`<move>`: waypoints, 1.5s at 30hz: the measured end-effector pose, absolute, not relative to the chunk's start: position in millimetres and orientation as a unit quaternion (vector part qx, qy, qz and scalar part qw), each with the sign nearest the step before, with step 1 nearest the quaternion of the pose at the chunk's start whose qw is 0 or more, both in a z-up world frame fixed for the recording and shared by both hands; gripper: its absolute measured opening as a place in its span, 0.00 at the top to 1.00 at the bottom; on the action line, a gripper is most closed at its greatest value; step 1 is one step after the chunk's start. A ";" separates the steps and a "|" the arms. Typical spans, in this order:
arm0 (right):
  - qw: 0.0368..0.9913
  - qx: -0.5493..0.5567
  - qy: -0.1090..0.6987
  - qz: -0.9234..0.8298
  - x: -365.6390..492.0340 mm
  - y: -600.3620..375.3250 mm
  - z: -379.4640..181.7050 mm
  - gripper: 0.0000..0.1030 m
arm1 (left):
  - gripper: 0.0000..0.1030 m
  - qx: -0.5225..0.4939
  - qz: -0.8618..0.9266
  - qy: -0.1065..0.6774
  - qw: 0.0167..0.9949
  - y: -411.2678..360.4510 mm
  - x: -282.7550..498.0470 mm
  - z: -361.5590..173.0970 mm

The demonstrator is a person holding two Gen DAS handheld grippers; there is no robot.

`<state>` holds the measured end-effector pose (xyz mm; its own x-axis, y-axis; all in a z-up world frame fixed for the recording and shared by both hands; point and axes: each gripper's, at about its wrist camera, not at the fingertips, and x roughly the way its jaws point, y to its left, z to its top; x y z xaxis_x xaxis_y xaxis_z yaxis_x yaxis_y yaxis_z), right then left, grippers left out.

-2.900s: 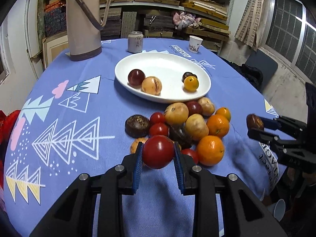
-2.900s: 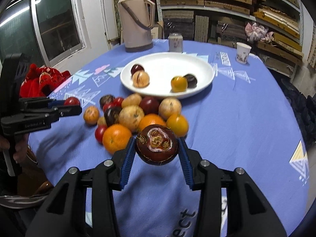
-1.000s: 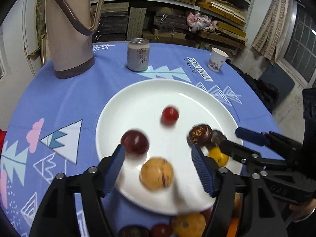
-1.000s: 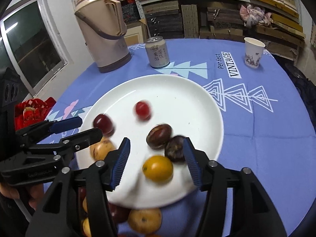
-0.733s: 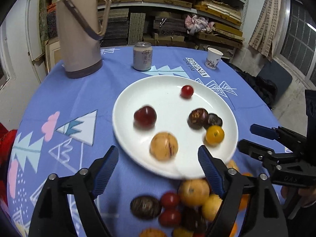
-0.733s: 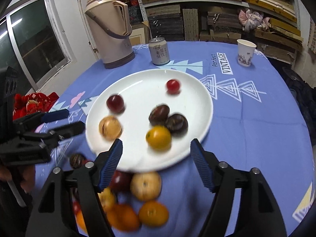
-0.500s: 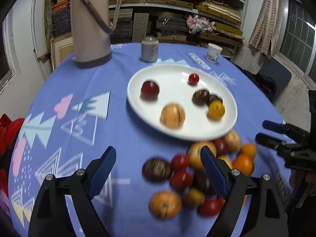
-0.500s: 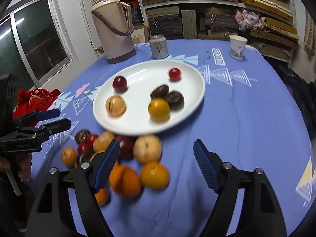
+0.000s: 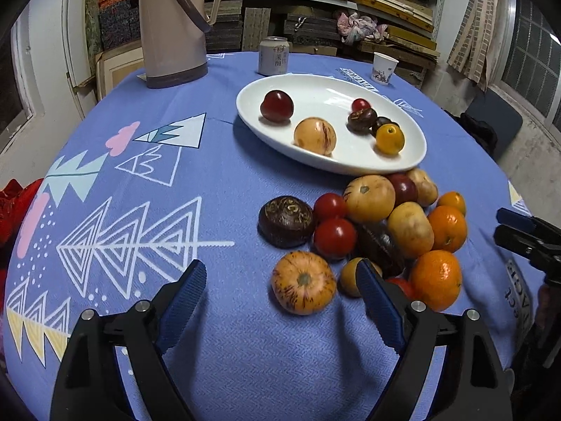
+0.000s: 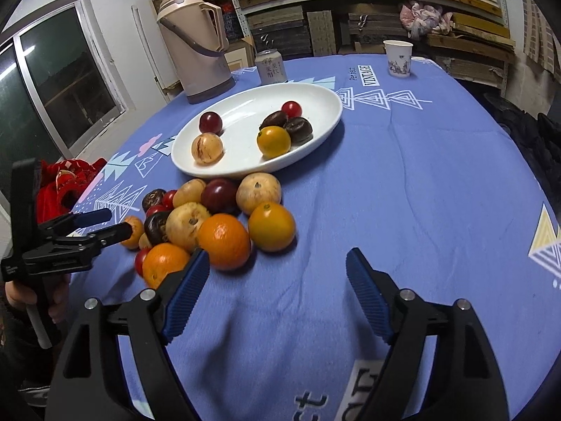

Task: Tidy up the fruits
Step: 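Grasp an orange with the right tool while the left tool grasps a striped tan fruit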

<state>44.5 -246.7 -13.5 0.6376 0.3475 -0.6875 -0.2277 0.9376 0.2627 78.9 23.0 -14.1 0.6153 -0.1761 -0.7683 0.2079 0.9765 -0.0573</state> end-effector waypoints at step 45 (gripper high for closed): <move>0.891 0.053 0.427 0.146 89.1 -241.0 -26.9 0.64 | 0.61 0.016 -0.115 0.426 0.897 23.7 91.5 -30.4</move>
<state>89.1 -241.0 -26.9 0.5924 0.3064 -0.7451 -0.2152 0.9514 0.2201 91.5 23.7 -30.3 0.6106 -0.1921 -0.7683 0.2201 0.9731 -0.0684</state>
